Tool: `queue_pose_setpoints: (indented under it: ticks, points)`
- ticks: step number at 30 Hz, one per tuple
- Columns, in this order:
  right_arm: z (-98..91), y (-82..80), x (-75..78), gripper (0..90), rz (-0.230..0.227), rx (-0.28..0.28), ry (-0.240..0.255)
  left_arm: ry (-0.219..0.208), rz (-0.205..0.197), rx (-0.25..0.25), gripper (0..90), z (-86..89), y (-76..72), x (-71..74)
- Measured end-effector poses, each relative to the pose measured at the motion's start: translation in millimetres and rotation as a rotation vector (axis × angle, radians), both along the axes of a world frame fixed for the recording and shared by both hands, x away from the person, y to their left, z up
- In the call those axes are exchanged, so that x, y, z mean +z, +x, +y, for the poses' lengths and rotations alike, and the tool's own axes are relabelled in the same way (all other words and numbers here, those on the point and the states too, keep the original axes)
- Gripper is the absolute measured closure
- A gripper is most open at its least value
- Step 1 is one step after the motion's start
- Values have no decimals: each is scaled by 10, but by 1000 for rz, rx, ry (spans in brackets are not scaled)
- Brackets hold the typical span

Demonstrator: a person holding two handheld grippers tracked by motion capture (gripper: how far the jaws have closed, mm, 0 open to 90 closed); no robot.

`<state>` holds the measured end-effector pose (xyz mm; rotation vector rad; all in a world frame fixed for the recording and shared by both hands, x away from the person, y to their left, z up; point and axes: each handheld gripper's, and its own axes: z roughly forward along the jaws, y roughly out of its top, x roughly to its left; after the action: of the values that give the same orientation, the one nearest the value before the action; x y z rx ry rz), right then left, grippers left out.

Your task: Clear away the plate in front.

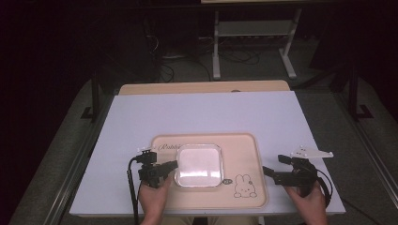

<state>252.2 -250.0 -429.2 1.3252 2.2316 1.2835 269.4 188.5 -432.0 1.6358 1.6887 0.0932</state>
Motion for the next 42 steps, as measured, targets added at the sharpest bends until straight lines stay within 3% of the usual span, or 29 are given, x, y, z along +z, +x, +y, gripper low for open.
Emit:
queue_pose_setpoints:
  ticks: [2, 7, 19, 30, 42]
  points:
    - [4, -2, 2, 172, -1, -1, -2, 19, -14, -18, 661, -5, 2, 22]
    - [8, 3, 1, 172, 1, -4, -9, 19, -19, -81, 616, -8, 17, 40]
    - [-17, -17, 4, 173, 4, -13, -5, -6, -47, -137, 578, 62, 44, 84]
    - [-14, -9, 10, 171, -4, -10, -7, 32, -81, -210, 551, 65, 48, 124]
    - [-17, -14, 6, 167, 2, -12, -12, 35, -120, -292, 501, 184, 45, 126]
